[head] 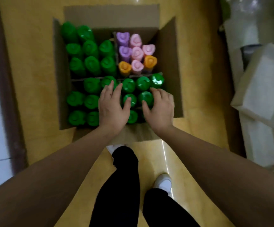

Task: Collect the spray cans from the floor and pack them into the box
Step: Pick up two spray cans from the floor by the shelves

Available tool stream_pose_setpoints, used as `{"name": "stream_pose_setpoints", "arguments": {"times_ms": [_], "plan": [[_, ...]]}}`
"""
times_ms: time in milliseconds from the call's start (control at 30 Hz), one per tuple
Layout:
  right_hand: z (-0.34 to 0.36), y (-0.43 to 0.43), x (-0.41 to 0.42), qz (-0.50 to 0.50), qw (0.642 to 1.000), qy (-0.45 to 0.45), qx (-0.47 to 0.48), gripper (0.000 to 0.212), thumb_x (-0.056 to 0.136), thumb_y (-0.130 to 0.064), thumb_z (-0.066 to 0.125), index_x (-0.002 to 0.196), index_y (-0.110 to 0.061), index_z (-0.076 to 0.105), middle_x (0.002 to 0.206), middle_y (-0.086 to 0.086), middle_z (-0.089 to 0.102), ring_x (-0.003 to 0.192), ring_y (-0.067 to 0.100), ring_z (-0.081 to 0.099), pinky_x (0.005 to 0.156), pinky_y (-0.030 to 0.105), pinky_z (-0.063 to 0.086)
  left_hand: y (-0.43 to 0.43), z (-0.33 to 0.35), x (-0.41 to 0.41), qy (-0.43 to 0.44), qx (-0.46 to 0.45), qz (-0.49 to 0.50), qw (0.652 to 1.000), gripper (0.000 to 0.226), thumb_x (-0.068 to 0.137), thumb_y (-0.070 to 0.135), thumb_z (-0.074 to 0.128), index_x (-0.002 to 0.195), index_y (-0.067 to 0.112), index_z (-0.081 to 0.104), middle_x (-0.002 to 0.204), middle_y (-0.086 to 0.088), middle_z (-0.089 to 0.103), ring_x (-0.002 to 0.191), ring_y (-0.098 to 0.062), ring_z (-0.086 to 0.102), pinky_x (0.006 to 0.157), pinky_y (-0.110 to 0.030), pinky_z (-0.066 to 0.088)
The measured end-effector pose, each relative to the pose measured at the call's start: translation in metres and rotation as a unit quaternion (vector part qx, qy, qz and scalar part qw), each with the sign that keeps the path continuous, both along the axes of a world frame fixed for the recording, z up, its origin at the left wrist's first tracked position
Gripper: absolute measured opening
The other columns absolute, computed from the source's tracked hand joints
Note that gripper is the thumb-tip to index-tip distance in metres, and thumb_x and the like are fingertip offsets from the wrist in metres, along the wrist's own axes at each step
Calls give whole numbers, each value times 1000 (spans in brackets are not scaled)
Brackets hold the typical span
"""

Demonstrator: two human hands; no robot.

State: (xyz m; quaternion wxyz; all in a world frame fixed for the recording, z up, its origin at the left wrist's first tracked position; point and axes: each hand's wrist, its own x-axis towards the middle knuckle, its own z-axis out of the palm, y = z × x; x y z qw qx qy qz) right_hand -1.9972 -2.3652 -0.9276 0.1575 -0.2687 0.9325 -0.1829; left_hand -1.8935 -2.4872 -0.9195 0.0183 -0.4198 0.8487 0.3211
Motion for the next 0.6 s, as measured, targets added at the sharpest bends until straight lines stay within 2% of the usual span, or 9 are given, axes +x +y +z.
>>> {"name": "stream_pose_setpoints", "arguments": {"times_ms": [167, 333, 500, 600], "plan": [[25, 126, -12, -128, 992, -5, 12, 58, 92, -38, 63, 144, -14, 52, 136, 12, 56, 126, 34, 46, 106, 45, 39, 94, 13, -47, 40, -18, -135, 990, 59, 95, 38, 63, 146, 12, 50, 158, -15, 38, 146, -37, 32, 119, -47, 25], [34, 258, -3, -257, 965, -6, 42, 60, 94, -42, 61, 147, -18, 46, 141, 9, 51, 129, 31, 42, 107, 43, 36, 209, 20, -76, 38, 14, -246, 968, 62, 95, 40, 63, 147, 11, 48, 157, -18, 39, 145, -39, 33, 116, -52, 29], [32, 383, 25, -413, 908, -11, 73, 67, 93, -45, 63, 150, -18, 41, 146, 13, 46, 132, 33, 41, 111, 43, 33, 313, 21, -89, 14, 42, -380, 924, 68, 98, 46, 59, 155, 19, 35, 164, -10, 27, 151, -32, 21, 120, -48, 22], [19, 454, 57, -491, 866, -28, 88, 70, 91, -48, 65, 148, -15, 42, 143, 15, 48, 129, 35, 43, 109, 44, 36, 362, 16, -92, 14, 57, -440, 896, 71, 97, 47, 59, 156, 19, 33, 165, -9, 25, 152, -31, 19, 121, -47, 22]]}}
